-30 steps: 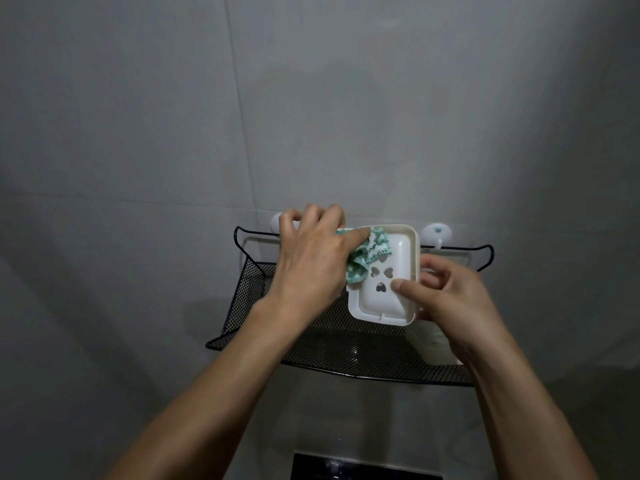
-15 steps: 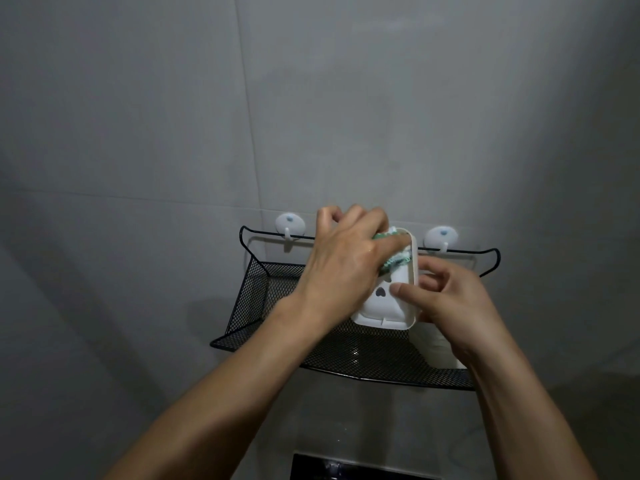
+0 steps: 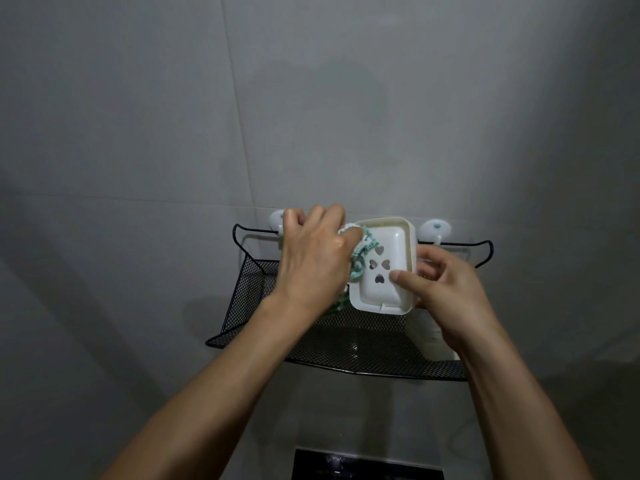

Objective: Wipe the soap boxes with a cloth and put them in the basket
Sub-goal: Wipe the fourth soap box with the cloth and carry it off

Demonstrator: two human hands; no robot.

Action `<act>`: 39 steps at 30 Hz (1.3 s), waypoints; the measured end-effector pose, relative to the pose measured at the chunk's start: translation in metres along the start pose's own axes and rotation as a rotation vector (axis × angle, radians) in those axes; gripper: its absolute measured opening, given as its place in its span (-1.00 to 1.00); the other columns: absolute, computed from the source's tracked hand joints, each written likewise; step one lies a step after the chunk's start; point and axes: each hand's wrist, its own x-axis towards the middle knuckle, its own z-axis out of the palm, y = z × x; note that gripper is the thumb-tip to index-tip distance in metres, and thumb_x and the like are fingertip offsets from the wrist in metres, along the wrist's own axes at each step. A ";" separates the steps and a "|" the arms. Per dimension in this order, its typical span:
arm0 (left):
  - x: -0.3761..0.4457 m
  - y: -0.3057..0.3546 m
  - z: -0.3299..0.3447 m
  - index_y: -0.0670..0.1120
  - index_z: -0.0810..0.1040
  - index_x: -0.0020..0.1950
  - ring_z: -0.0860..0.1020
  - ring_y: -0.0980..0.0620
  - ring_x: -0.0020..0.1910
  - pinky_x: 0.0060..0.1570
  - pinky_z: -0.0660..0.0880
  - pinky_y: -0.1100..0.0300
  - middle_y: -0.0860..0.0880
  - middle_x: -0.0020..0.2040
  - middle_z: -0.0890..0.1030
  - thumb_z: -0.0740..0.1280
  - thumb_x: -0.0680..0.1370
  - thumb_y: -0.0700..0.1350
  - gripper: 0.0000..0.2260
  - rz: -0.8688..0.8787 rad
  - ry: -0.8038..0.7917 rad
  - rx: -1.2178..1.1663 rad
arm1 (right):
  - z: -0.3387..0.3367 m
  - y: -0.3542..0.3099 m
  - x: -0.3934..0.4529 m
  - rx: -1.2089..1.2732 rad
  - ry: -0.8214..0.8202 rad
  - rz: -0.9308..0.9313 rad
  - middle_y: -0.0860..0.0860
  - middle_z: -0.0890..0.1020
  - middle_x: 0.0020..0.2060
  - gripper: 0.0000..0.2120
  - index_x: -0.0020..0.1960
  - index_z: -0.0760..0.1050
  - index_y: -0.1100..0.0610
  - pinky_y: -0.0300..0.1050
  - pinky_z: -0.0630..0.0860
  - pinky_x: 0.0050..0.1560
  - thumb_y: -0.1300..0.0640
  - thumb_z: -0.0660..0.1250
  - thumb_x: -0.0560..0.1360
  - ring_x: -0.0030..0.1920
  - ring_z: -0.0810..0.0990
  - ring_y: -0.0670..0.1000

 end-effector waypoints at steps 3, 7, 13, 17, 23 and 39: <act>-0.003 0.002 -0.001 -0.05 0.68 -0.01 0.45 -0.08 -0.09 -0.06 0.18 0.02 -0.05 -0.13 0.49 0.39 0.51 -0.14 -0.89 0.024 -0.027 -0.020 | 0.003 -0.003 0.005 0.039 0.045 -0.019 0.07 0.74 -0.09 -0.68 0.14 0.57 0.16 -0.17 0.59 -0.27 0.37 0.45 0.43 -0.11 0.74 0.05; -0.015 0.003 0.003 -0.03 0.70 0.00 0.44 -0.05 -0.08 -0.08 0.11 0.05 -0.01 -0.15 0.44 0.36 0.54 -0.10 -0.87 0.086 -0.091 -0.072 | 0.001 -0.008 0.009 0.028 0.057 -0.089 0.01 0.75 -0.11 -0.70 0.06 0.59 0.08 -0.26 0.57 -0.31 0.38 0.46 0.42 -0.14 0.74 -0.02; -0.005 -0.007 -0.003 0.00 0.72 0.01 0.45 -0.06 -0.09 -0.04 0.18 0.04 0.02 -0.16 0.37 0.30 0.53 -0.02 -0.79 0.091 -0.060 -0.080 | 0.003 -0.006 0.009 0.035 0.011 -0.083 -0.01 0.75 -0.09 -0.70 0.08 0.60 0.07 -0.29 0.56 -0.30 0.37 0.44 0.44 -0.11 0.74 -0.03; 0.000 -0.006 -0.005 0.04 0.70 -0.01 0.45 -0.07 -0.09 -0.04 0.28 -0.01 -0.02 -0.14 0.45 0.40 0.52 -0.07 -0.89 0.128 -0.051 -0.002 | -0.001 -0.013 0.017 0.037 0.049 -0.117 0.01 0.75 -0.09 -0.69 0.06 0.59 0.04 -0.24 0.57 -0.29 0.35 0.47 0.42 -0.10 0.74 -0.01; -0.016 0.006 0.004 0.01 0.70 0.00 0.45 -0.05 -0.08 -0.08 0.30 0.03 -0.02 -0.11 0.46 0.38 0.54 -0.09 -0.89 0.145 -0.107 -0.052 | 0.000 -0.008 0.018 0.070 0.096 -0.142 0.01 0.74 -0.09 -0.71 0.03 0.58 0.02 -0.15 0.60 -0.25 0.31 0.47 0.39 -0.10 0.74 0.02; -0.029 0.021 0.002 0.08 0.65 0.17 0.45 -0.06 -0.05 -0.17 0.29 0.08 -0.03 -0.07 0.44 0.36 0.48 -0.19 -0.69 0.097 -0.173 -0.259 | 0.006 -0.001 0.012 0.239 0.072 -0.127 0.08 0.73 -0.05 -0.69 0.12 0.52 0.15 -0.15 0.62 -0.22 0.43 0.40 0.45 -0.07 0.73 0.07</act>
